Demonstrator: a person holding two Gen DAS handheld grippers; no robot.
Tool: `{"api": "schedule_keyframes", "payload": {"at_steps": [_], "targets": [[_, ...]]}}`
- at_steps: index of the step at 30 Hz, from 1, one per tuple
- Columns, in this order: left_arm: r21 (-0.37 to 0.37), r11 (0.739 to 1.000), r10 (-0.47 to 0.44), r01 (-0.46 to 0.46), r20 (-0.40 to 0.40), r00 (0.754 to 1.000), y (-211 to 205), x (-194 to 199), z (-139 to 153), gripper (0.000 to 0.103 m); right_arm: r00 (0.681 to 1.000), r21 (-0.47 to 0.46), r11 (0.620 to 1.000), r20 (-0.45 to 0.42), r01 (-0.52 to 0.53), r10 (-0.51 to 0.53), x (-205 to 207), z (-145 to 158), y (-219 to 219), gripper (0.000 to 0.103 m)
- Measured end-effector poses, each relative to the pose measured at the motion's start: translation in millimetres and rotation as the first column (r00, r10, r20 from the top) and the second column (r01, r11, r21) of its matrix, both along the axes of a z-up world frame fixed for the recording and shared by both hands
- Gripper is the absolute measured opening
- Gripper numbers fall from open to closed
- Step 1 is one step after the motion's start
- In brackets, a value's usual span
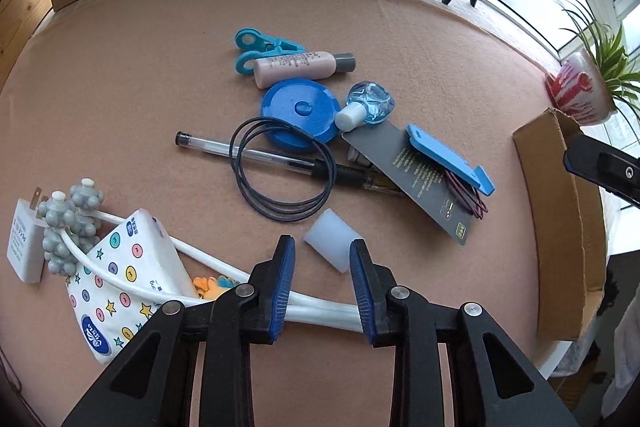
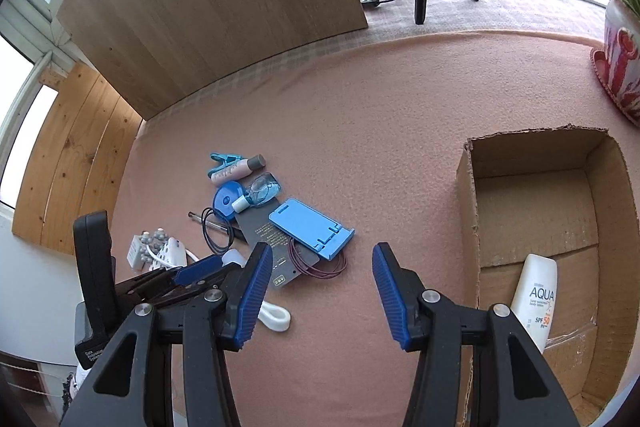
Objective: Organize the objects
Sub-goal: 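Reach the left gripper toward the pile while the right gripper approaches the tape measure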
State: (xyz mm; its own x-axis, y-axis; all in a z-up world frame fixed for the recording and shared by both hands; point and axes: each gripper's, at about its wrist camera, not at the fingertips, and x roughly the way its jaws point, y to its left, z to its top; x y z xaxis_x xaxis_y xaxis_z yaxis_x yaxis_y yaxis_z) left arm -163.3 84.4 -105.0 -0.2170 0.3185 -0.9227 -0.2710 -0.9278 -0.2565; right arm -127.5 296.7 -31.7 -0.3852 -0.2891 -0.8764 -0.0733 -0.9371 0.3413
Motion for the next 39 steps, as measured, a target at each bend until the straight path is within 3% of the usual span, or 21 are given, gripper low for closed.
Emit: {"api": "schedule_keyframes", "payload": {"at_steps": [4, 6, 8, 10, 18, 23, 30, 35, 39], "targets": [[0.021, 0.998, 0.053, -0.053, -0.017, 0.998, -27, 10, 4, 0.028, 0.998, 0.021, 0.997, 0.013, -0.069, 0.069, -24, -11, -26, 0.048], [0.021, 0.997, 0.075, -0.074, -0.032, 0.997, -36, 18, 6, 0.02, 0.996, 0.026, 0.995, 0.021, -0.092, 0.091, -38, -16, -38, 0.048], [0.031, 0.996, 0.09, -0.089, -0.042, 0.995, -43, 25, 9, 0.019, 0.994, 0.034, 0.993, 0.02, -0.111, 0.11, -53, -19, -50, 0.048], [0.001, 0.993, 0.12, -0.12, -0.051, 0.992, -50, 32, 8, 0.017, 0.991, 0.034, 0.991, 0.023, -0.13, 0.129, -67, -24, -63, 0.048], [0.11, 0.971, 0.217, -0.211, -0.048, 0.975, -77, 49, 14, 0.017, 0.973, 0.075, 0.971, 0.059, -0.225, 0.221, -119, -45, -121, 0.048], [0.106, 0.967, 0.24, -0.232, -0.068, 0.968, -86, 59, 15, 0.017, 0.969, 0.125, 0.962, 0.072, -0.244, 0.236, -144, -56, -147, 0.048], [0.127, 0.959, 0.262, -0.253, -0.059, 0.963, -95, 57, 15, 0.017, 0.968, 0.176, 0.952, 0.077, -0.249, 0.239, -169, -67, -161, 0.047], [0.138, 0.957, 0.265, -0.257, -0.049, 0.963, -99, 55, 14, 0.017, 0.957, 0.224, 0.933, 0.131, -0.283, 0.259, -180, -84, -172, 0.035], [0.152, 0.953, 0.272, -0.263, -0.039, 0.962, -103, 53, 13, 0.017, 0.948, 0.239, 0.92, 0.152, -0.311, 0.281, -172, -86, -175, 0.034]]}}
